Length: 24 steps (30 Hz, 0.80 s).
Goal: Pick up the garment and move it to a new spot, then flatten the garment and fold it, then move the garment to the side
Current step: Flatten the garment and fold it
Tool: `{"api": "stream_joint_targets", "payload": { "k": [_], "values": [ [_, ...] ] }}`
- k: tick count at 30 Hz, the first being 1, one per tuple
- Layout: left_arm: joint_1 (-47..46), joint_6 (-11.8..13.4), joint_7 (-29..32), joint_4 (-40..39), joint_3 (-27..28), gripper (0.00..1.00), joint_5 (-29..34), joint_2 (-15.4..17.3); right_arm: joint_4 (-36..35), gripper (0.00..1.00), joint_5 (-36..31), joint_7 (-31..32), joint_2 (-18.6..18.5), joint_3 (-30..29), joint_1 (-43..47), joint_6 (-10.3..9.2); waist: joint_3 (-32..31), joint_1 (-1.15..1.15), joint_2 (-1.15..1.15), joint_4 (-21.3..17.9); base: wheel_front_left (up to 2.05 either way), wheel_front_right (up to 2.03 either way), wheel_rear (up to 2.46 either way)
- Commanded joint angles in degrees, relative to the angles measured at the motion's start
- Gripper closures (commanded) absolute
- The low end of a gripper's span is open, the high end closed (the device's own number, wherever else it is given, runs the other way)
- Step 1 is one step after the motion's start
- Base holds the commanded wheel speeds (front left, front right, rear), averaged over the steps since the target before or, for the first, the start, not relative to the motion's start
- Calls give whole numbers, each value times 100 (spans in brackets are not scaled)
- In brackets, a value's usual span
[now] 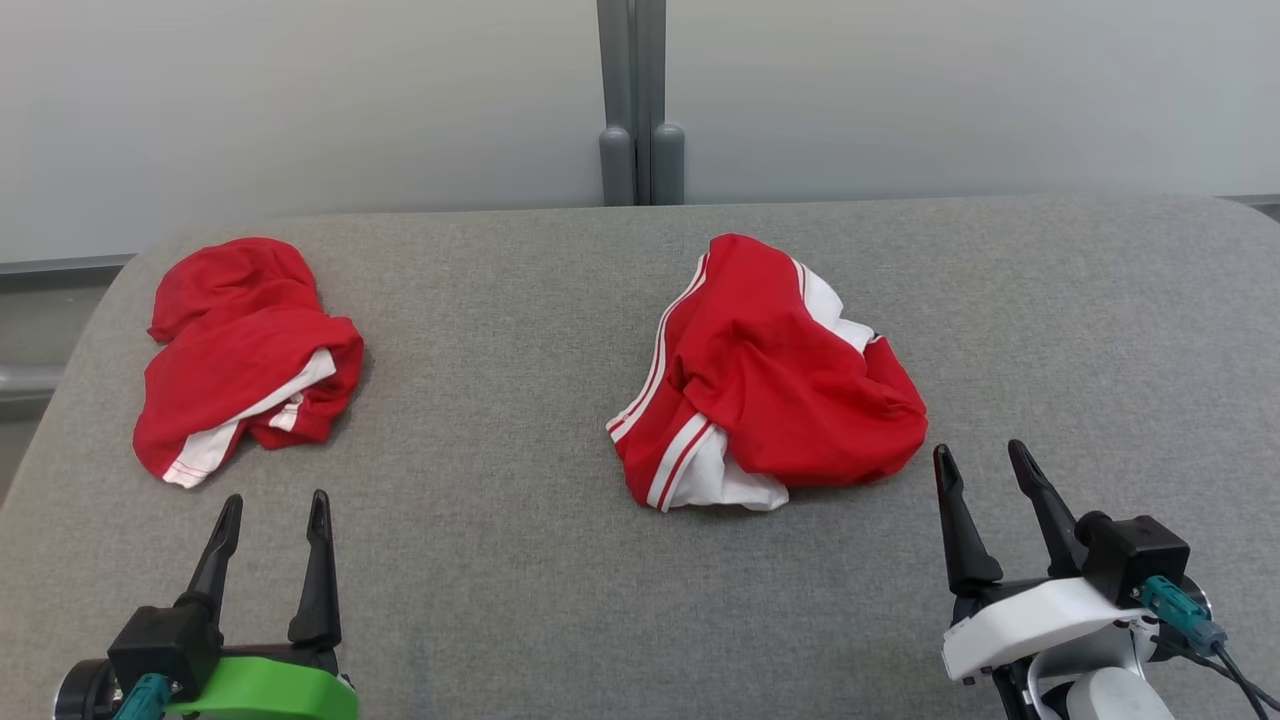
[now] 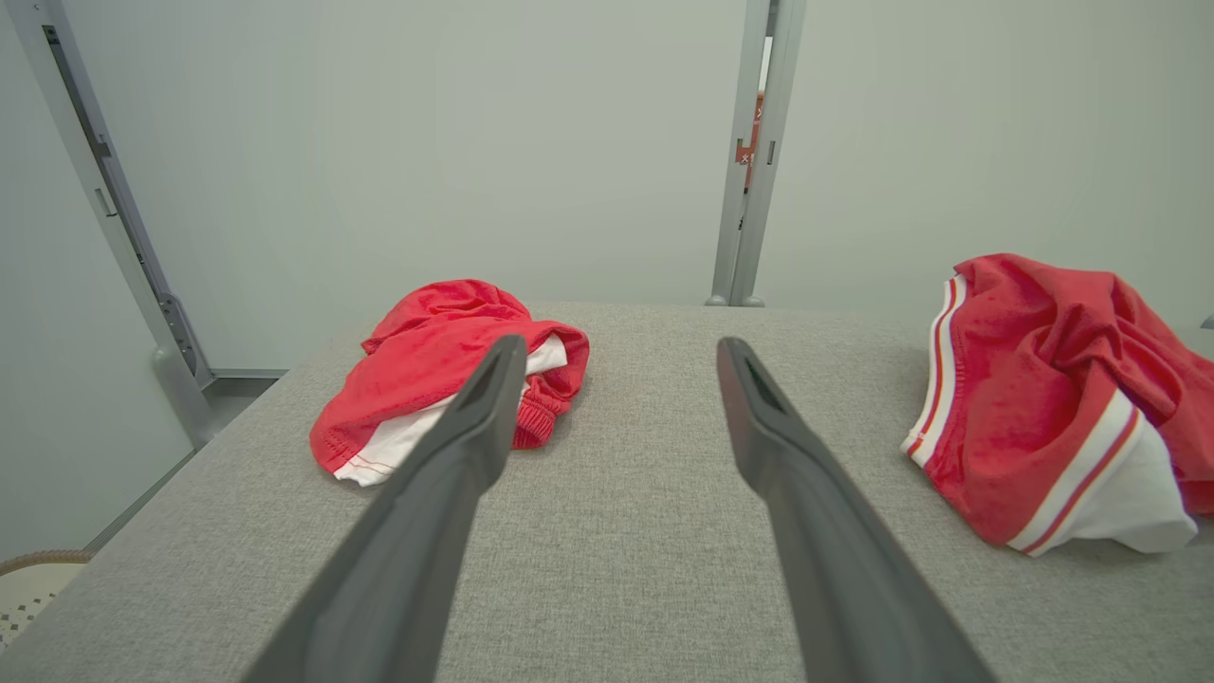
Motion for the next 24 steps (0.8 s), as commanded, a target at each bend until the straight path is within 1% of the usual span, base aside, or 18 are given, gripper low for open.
{"api": "stream_joint_targets", "payload": {
  "k": [1, 16, 24],
  "values": [
    [71, -30, -5, 25, 40, 0, 50, -12, 25, 0, 16, -24, -17, 7, 58, -1, -8, 0, 0, -10, 0, 0, 0],
    [5, -152, -5, 120, 192, 0, 208, -121, 74, 0, 6, -41, -17, 10, 22, 0, -78, 0, 0, -48, 0, 0, 0],
    [-20, -173, -5, 198, 225, 0, 210, -180, 80, 0, -8, -27, -17, 15, 18, 0, -94, 0, 0, -78, 0, 0, 0]
  ]
}}
